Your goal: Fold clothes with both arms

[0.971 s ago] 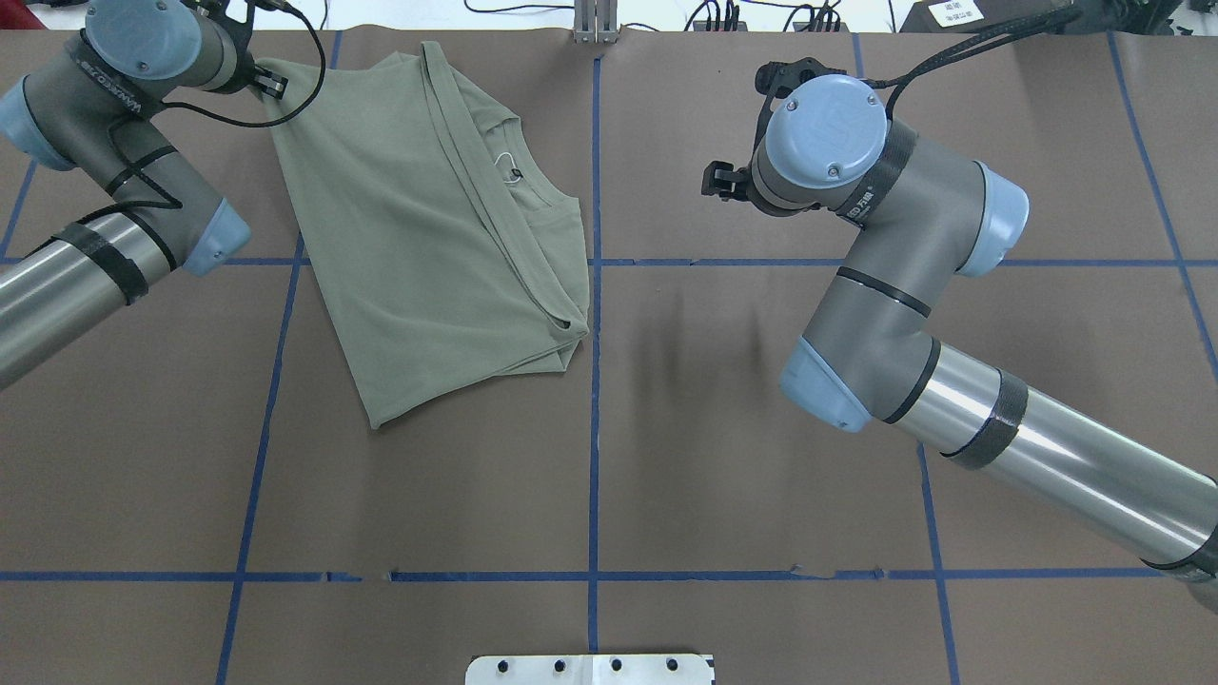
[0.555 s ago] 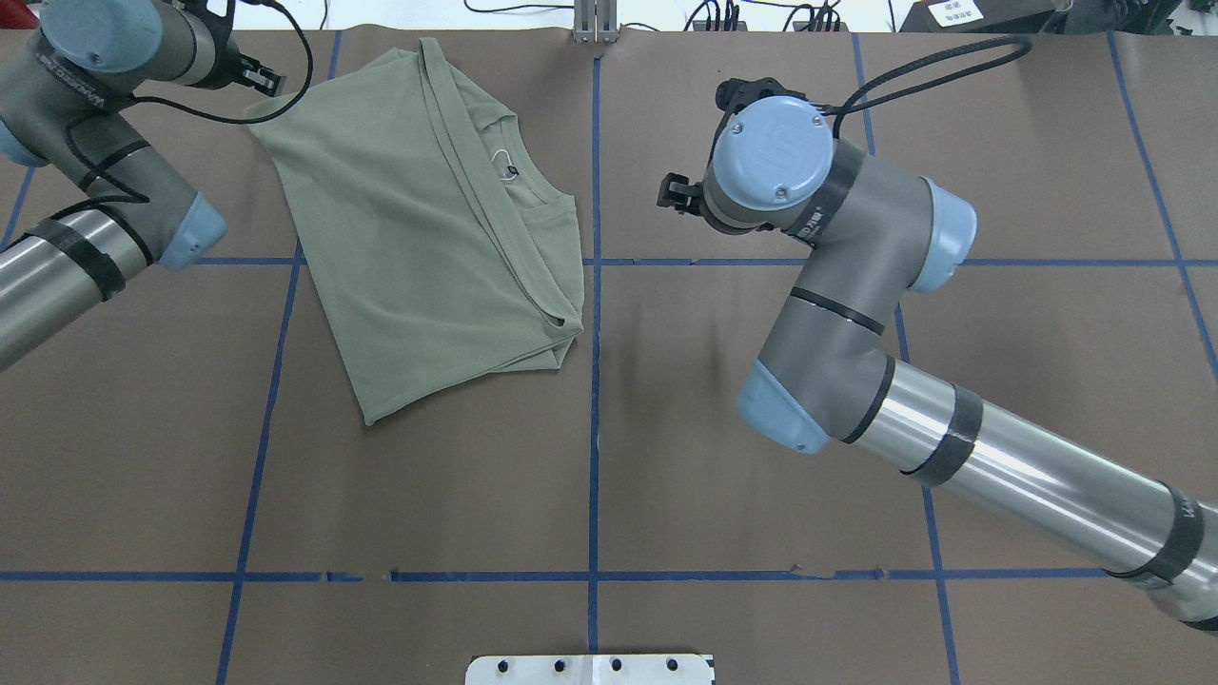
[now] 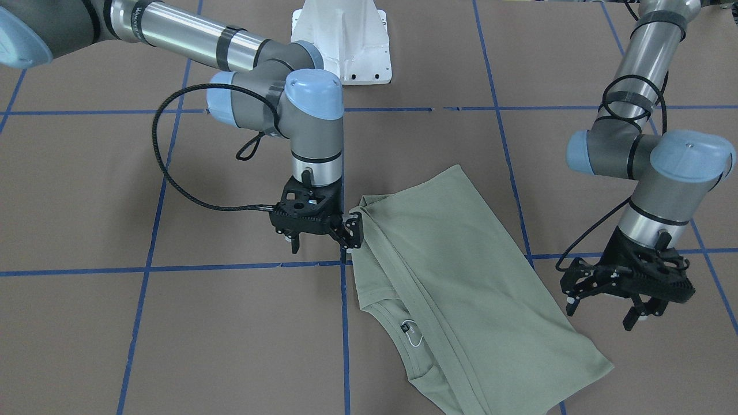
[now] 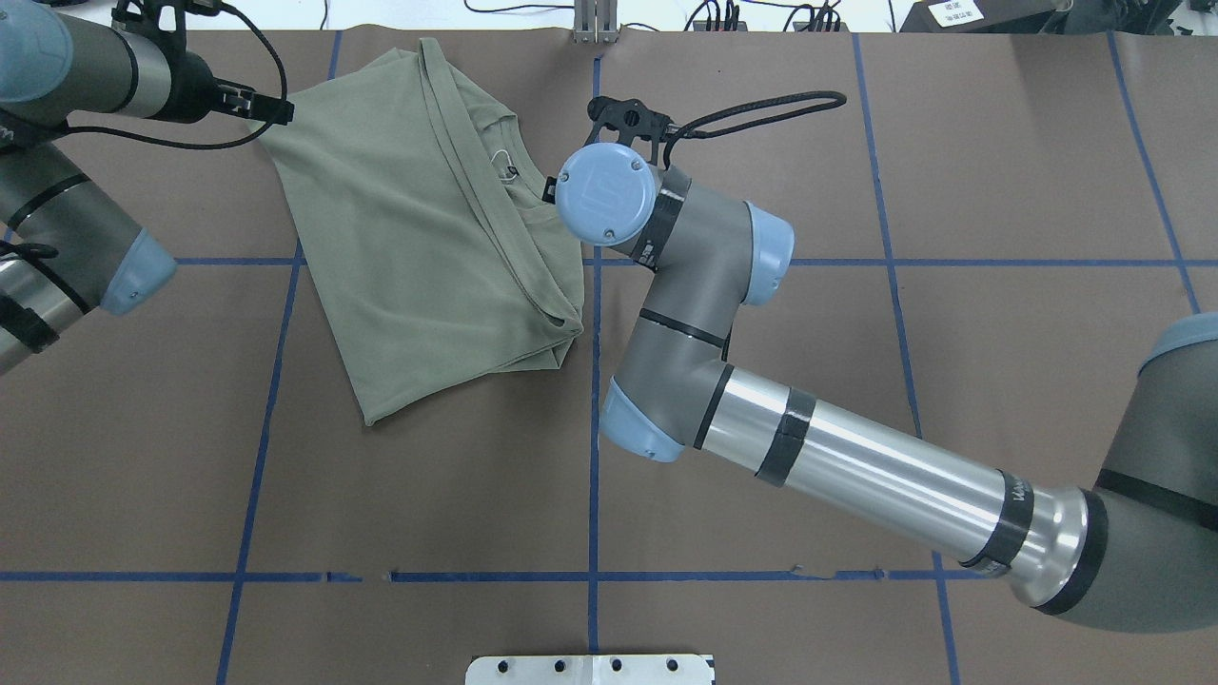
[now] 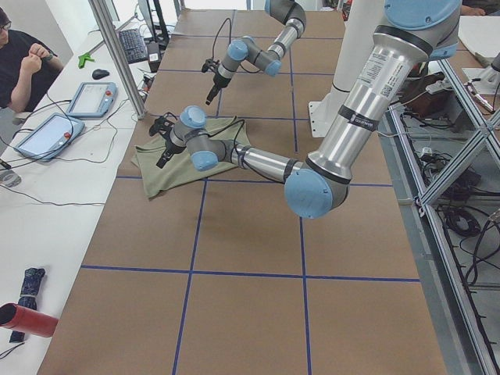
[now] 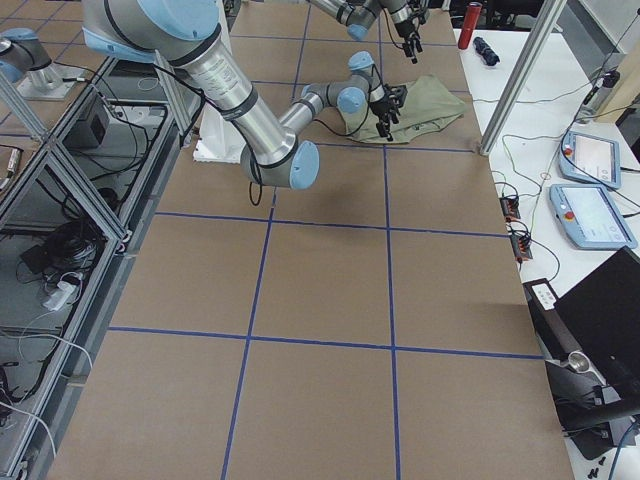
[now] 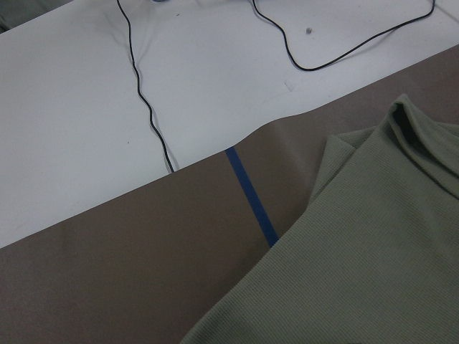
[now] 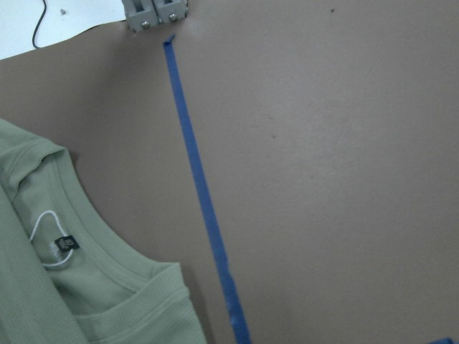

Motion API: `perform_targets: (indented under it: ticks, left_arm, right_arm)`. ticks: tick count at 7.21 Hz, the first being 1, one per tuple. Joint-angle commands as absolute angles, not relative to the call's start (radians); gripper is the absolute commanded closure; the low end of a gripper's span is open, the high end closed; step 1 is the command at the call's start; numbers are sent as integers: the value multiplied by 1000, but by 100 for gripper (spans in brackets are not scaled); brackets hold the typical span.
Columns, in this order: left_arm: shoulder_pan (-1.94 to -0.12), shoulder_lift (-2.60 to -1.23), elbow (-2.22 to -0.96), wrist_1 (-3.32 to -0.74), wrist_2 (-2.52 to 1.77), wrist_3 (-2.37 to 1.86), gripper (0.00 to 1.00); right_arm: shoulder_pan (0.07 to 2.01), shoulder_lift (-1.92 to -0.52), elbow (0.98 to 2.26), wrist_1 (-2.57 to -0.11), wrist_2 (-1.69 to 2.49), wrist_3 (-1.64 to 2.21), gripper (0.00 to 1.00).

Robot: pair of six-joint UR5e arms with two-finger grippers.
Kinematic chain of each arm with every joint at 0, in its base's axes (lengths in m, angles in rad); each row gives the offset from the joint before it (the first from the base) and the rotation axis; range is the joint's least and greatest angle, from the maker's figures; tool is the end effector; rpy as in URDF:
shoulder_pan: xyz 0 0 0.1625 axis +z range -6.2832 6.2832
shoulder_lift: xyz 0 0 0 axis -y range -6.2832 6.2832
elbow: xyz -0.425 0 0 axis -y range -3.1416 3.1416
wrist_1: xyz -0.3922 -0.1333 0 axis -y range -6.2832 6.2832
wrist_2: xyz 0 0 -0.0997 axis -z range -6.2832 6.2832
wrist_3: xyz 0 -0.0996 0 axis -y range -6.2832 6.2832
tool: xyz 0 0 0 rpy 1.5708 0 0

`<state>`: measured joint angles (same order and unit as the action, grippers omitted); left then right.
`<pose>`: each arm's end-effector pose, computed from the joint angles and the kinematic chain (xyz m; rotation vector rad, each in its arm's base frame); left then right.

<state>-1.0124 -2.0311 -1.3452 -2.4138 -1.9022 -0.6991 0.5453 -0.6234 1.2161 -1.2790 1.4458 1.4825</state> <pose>0.2855 -0.6475 0.4088 0.6868 0.8681 0.0525 -0.6169 -0.5447 0.1770 0.3901 -0.8114 0.4814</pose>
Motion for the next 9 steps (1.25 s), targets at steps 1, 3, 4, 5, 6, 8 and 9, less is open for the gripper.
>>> perform_targets:
  ticks: [1, 3, 4, 5, 6, 8, 9]
  left_arm:
    - [-990, -2007, -1387, -2416, -1937, -756, 0]
    - [-988, -2006, -1385, -2418, -1937, -755, 0]
    - [-986, -2006, -1384, -2418, -1937, -755, 0]
    - [-985, -2005, -1384, -2418, -1937, -755, 0]
    - [-985, -2005, -1384, -2418, -1937, -755, 0]
    - [-983, -2005, -1379, -2418, -1937, -752, 0]
    - [-980, -2003, -1379, -2418, -1937, -750, 0]
  right_arm:
    - [503, -588, 1135, -1227, 1410, 1523, 31]
    - [479, -592, 1123, -1230, 1408, 1525, 35]
    - [468, -597, 1123, -1232, 1408, 1526, 40]
    - [463, -595, 1123, -1233, 1408, 1526, 43]
    - [459, -597, 1121, -1233, 1408, 1529, 45]
    - [453, -601, 1112, -1235, 1408, 1532, 46]
    - [451, -600, 1112, -1235, 1408, 1534, 48]
